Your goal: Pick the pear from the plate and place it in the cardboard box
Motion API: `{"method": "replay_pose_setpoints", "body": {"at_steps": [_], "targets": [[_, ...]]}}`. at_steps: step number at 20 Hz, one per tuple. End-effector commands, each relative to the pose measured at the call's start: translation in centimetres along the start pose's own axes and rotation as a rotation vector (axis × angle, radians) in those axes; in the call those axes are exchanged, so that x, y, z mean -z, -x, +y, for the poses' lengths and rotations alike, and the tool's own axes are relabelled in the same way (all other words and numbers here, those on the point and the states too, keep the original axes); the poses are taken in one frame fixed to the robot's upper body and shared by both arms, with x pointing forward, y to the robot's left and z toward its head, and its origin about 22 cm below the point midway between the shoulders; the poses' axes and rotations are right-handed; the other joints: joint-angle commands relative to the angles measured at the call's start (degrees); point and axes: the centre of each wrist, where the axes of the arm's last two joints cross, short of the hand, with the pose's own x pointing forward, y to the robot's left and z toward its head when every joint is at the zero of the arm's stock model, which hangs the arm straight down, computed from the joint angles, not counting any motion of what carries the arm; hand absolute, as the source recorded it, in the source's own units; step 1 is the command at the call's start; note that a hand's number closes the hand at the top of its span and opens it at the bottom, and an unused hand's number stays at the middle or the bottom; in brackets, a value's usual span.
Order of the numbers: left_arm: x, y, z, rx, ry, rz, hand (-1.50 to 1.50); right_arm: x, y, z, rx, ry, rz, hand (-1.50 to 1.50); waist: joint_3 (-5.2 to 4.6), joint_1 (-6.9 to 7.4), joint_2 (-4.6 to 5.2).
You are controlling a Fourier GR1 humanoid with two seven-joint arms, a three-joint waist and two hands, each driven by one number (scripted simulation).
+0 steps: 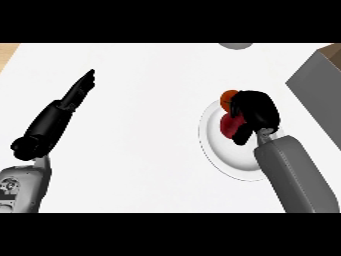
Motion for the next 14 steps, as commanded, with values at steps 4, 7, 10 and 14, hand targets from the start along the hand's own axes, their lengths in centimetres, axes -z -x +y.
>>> {"method": "replay_pose_setpoints", "body": {"at_steps": [4, 7, 10, 14], "targets": [[-0.7, 0.7, -0.6, 0.002, 0.002, -0.005, 0.00, 5.2, -3.5, -2.8, -0.009, 0.096, -0.182, 1.50, 0.13, -0.58, -0.11], [-0.4, 0.8, 0.9, 0.006, -0.015, 0.022, 0.00, 5.3, -5.4, -4.5, -0.091, 0.178, -0.237, 1.50, 0.09, -1.66, -0.46], [-1.7, 1.8, -2.0, -0.005, -0.031, 0.031, 0.00, 5.7, -6.4, -6.1, -0.125, 0.277, -0.240, 1.50, 0.08, -1.73, -0.57], [-1.3, 0.4, 2.1, 0.018, -0.046, 0.041, 0.00, 4.6, -6.2, -10.6, -0.046, 0.390, -0.172, 1.50, 0.08, -2.95, -1.00]]}}
